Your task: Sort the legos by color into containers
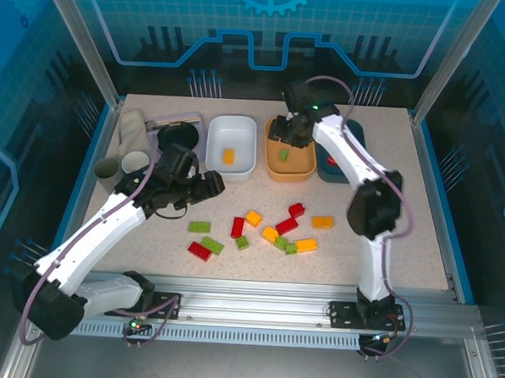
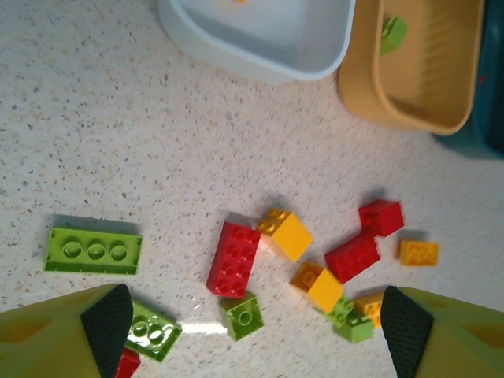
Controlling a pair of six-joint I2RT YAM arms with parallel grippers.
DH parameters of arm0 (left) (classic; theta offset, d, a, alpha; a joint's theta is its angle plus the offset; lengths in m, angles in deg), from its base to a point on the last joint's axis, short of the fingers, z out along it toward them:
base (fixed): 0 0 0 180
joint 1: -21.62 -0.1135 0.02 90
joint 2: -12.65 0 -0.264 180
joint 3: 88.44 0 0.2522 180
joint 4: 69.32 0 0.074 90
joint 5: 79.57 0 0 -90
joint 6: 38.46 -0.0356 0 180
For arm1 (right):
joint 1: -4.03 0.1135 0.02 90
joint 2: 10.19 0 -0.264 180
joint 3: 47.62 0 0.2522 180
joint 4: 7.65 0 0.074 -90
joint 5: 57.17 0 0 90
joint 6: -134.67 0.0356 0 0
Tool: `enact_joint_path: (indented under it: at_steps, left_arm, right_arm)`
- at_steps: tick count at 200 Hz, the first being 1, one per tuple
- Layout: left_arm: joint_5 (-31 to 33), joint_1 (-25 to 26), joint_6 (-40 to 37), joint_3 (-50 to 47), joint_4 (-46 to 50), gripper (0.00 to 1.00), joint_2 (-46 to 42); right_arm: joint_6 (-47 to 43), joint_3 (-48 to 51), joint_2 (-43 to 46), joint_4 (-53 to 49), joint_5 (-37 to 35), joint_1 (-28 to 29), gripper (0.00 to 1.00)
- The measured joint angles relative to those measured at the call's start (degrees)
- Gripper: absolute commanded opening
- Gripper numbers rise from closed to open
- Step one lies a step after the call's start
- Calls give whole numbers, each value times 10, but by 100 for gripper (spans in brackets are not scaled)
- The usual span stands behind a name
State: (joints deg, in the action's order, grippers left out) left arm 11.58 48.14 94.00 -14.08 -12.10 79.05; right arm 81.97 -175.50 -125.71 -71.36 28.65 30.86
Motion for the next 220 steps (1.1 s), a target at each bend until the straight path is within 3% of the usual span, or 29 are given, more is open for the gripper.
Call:
enact_joint_path:
  at_steps: [49,81,96,143,220]
  left_arm:
    - [-23,77,-127,52,4,79,158]
    - [-29,113,-201,117,4,78,273]
    - [-31,118,-223,137,5,77,317]
    - [-42,118,-266,176,14,71,409]
    - [-46,119,-306,218,20,61,479]
  right_arm:
    - [-62,386,341,187,41,46,67]
    - [-89,577,468,212,63,64,85]
    - [-97,645,541,202,71,73,89]
    - [-92,704,686,166,74,74,90]
    - [-73,730,703,144,72,74,89]
